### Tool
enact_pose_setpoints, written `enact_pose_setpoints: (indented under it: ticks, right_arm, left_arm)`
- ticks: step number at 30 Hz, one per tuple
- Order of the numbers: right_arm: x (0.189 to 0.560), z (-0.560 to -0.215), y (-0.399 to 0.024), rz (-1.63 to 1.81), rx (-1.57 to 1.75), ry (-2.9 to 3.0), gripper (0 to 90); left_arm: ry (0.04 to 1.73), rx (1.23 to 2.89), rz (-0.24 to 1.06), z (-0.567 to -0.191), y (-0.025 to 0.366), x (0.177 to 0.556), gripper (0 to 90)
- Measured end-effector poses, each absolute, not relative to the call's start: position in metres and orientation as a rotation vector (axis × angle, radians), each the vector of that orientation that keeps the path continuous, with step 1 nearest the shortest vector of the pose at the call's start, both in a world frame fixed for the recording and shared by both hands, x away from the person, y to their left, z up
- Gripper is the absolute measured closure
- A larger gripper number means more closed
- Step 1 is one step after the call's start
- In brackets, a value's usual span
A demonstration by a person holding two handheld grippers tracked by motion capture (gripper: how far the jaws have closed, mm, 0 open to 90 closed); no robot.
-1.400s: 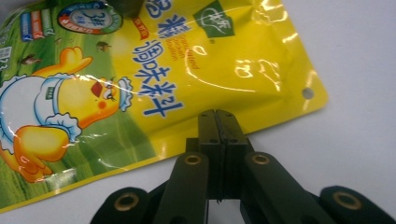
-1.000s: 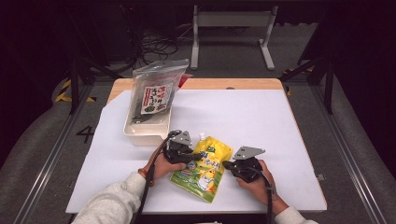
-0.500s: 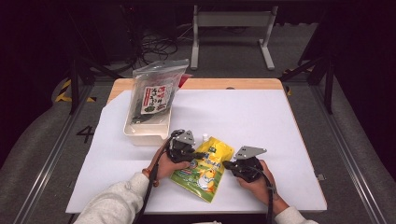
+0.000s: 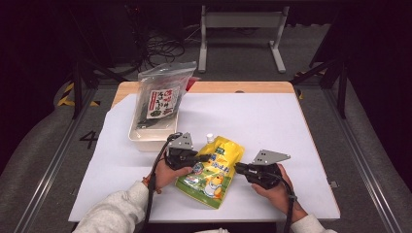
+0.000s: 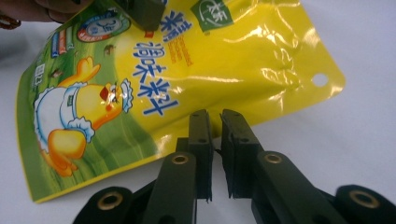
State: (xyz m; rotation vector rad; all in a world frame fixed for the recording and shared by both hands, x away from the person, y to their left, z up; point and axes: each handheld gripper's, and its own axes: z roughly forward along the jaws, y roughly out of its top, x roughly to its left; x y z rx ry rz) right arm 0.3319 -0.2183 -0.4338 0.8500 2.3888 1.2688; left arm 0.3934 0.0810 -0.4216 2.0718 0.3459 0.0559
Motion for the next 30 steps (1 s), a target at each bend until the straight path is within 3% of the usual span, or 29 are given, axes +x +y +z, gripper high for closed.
enact_pose_setpoints:
  ticks: [10, 30]
  right_arm:
    - [0.319, -0.430, -0.233, 1.252, 0.831, 2.363, 57.9]
    - [0.319, -0.434, -0.247, 1.241, 0.903, 2.350, 51.7]
  left_arm:
    - [0.349, 1.962, 0.103, -0.399, 0.096, 0.377, 89.8]
    - [0.307, 1.871, 0.201, -0.371, 0.111, 0.366, 89.8]
